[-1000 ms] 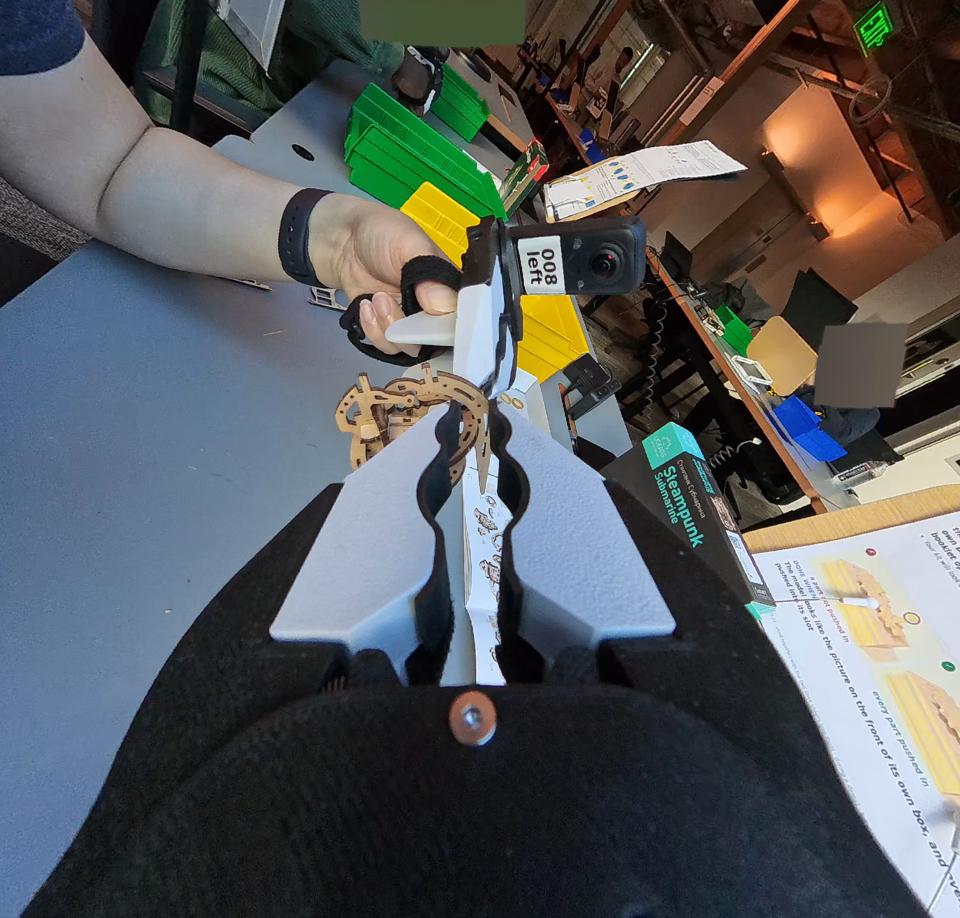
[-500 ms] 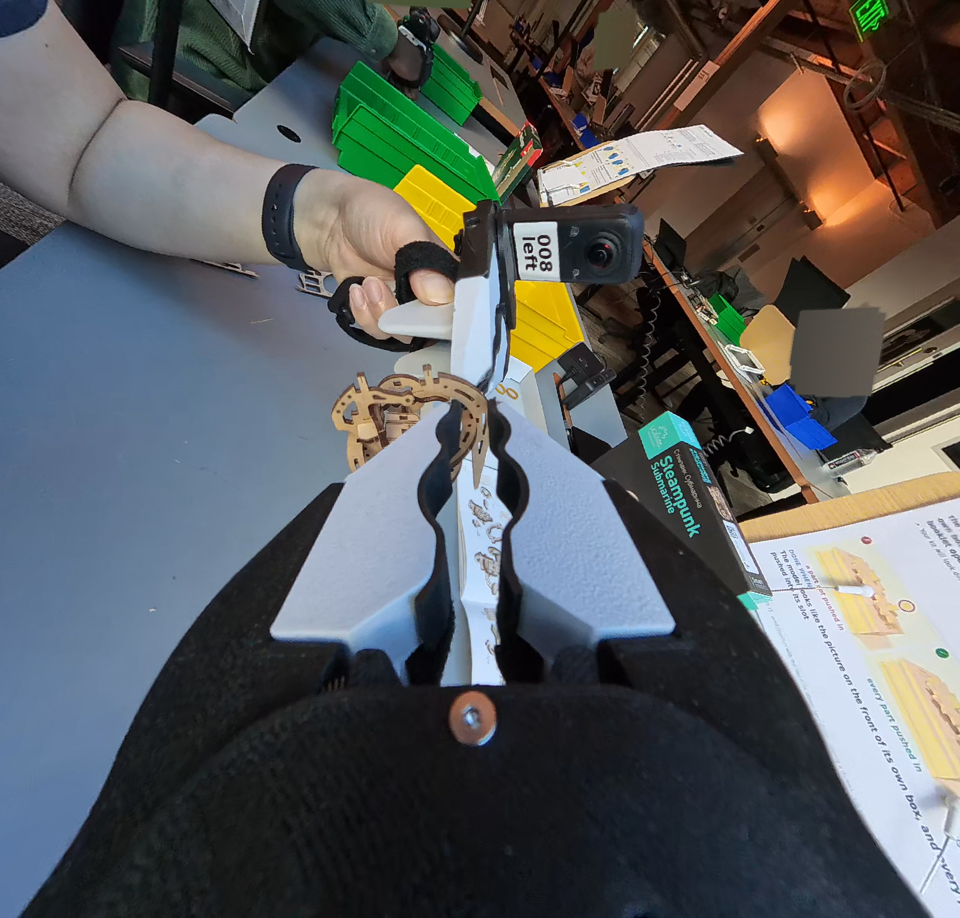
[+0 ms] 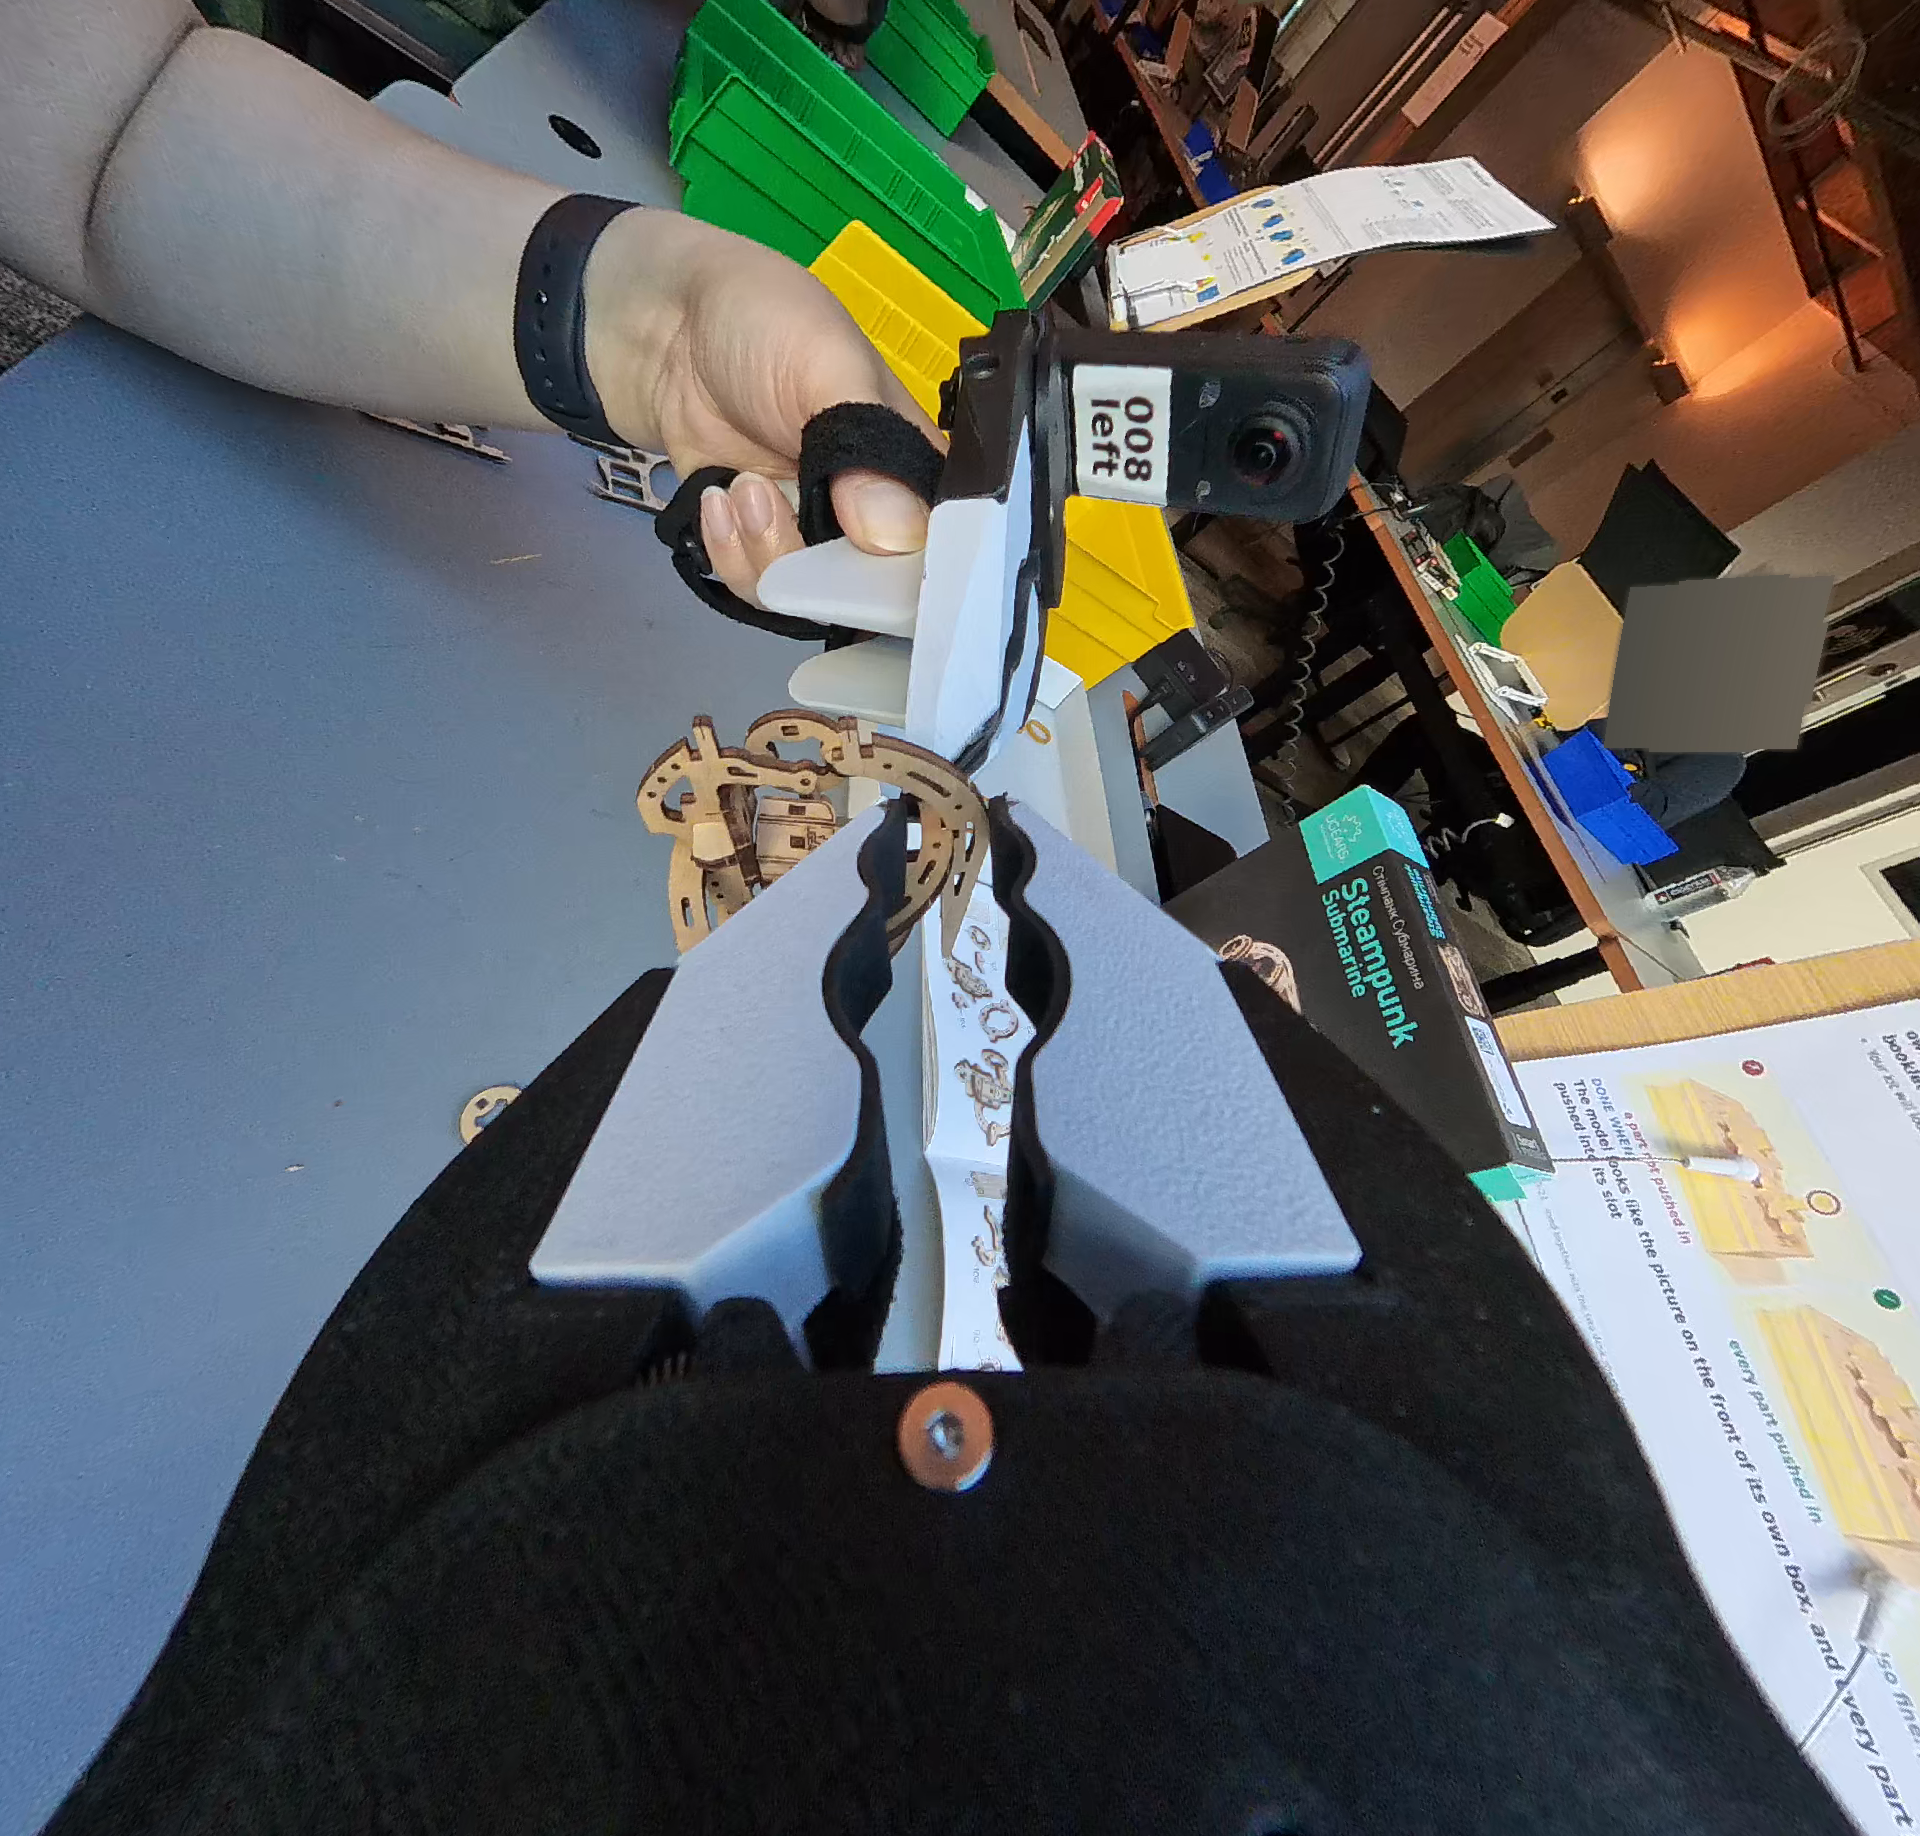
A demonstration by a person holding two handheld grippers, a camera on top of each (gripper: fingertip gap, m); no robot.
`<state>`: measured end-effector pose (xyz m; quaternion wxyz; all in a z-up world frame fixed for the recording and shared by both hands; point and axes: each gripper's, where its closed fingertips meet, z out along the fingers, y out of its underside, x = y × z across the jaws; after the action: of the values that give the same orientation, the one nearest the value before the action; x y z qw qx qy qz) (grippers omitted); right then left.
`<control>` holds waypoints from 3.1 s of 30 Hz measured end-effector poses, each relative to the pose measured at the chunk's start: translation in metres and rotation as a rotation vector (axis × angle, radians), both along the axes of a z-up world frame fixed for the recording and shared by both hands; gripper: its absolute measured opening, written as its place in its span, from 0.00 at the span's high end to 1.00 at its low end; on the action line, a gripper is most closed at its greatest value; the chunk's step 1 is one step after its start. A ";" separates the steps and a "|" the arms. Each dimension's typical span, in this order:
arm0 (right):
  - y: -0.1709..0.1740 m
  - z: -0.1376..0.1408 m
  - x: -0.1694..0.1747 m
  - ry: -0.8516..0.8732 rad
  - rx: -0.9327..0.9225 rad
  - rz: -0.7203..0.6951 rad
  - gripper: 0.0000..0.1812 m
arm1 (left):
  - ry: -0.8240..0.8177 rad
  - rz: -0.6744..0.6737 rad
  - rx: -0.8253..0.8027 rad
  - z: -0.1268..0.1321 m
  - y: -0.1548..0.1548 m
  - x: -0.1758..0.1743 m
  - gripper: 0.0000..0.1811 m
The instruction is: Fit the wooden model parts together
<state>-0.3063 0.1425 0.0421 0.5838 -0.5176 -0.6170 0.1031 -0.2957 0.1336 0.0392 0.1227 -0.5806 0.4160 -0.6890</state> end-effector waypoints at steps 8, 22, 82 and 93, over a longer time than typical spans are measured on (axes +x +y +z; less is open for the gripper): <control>0.002 -0.002 0.003 -0.074 0.022 -0.060 0.92 | 0.001 0.005 -0.005 -0.001 0.000 0.002 1.00; 0.006 -0.006 0.008 -0.241 0.059 -0.233 0.92 | 0.011 0.020 0.000 -0.004 0.002 0.004 1.00; -0.004 -0.008 0.007 -0.213 0.079 -0.158 0.94 | 0.033 -0.016 -0.006 -0.006 -0.005 0.003 1.00; 0.002 -0.015 0.009 -0.240 0.108 -0.175 0.94 | 0.075 0.032 0.047 -0.014 0.001 0.005 1.00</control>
<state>-0.2969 0.1448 0.0271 0.5397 -0.5456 -0.6396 -0.0440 -0.2909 0.1345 0.0257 0.1316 -0.6094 0.4272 -0.6548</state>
